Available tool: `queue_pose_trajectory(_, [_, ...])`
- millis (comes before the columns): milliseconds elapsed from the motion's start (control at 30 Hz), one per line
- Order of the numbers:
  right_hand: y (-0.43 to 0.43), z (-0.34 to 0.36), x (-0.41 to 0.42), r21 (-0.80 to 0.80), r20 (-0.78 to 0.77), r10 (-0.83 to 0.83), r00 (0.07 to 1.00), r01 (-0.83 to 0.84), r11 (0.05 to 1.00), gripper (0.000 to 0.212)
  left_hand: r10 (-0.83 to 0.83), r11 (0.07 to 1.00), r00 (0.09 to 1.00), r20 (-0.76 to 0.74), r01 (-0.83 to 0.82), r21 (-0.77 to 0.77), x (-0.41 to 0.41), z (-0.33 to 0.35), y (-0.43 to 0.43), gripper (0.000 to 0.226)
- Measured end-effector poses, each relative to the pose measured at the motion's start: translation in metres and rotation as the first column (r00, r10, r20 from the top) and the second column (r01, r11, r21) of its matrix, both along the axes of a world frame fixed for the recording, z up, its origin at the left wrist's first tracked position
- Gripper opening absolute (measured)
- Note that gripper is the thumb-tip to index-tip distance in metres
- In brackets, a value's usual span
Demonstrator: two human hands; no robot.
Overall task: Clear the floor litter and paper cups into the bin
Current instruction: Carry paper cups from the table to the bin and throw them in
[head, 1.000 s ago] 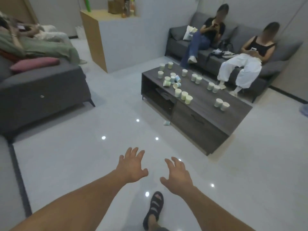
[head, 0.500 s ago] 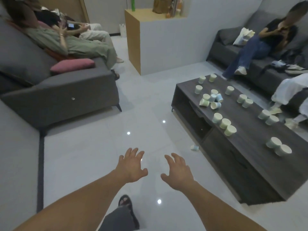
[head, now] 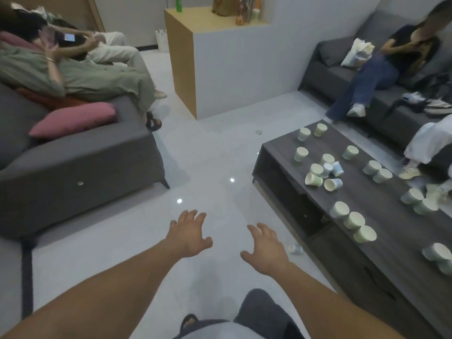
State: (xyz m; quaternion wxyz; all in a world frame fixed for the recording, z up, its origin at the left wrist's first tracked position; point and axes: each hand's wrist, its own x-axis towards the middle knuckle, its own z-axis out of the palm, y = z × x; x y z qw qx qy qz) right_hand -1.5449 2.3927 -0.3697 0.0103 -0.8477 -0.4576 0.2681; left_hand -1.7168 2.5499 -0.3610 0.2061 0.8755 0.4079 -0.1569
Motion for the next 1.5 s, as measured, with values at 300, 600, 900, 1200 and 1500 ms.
queue_pose_trajectory(300, [0.163, -0.015, 0.129, 0.024, 0.006, 0.033, 0.999, -0.034, 0.999, 0.082, -0.021, 0.999, 1.000, 0.005, 0.021, 0.030, 0.132, -0.003, 0.148, 0.081])
queue_pose_trajectory(600, [0.319, 0.010, 0.267, 0.055, 0.036, 0.084, 0.996, -0.085, 0.995, 0.081, 0.017, 0.999, 1.000, 0.014, -0.018, 0.048, 0.262, 0.017, 0.288, 0.080])
queue_pose_trajectory(900, [0.469, -0.009, 0.371, 0.007, -0.006, 0.005, 1.000, -0.005, 1.000, 0.080, -0.088, 0.996, 0.996, 0.015, 0.088, 0.008, 0.382, -0.008, 0.467, 0.081])
queue_pose_trajectory(1200, [0.600, -0.002, 0.456, -0.037, -0.025, -0.160, 0.987, 0.159, 0.987, 0.079, -0.220, 0.975, 0.975, 0.012, 0.221, -0.038, 0.503, 0.002, 0.631, 0.082])
queue_pose_trajectory(1500, [0.702, -0.026, 0.598, -0.066, -0.047, -0.209, 0.977, 0.206, 0.976, 0.078, -0.302, 0.953, 0.953, -0.016, 0.301, -0.044, 0.661, -0.007, 0.729, 0.082])
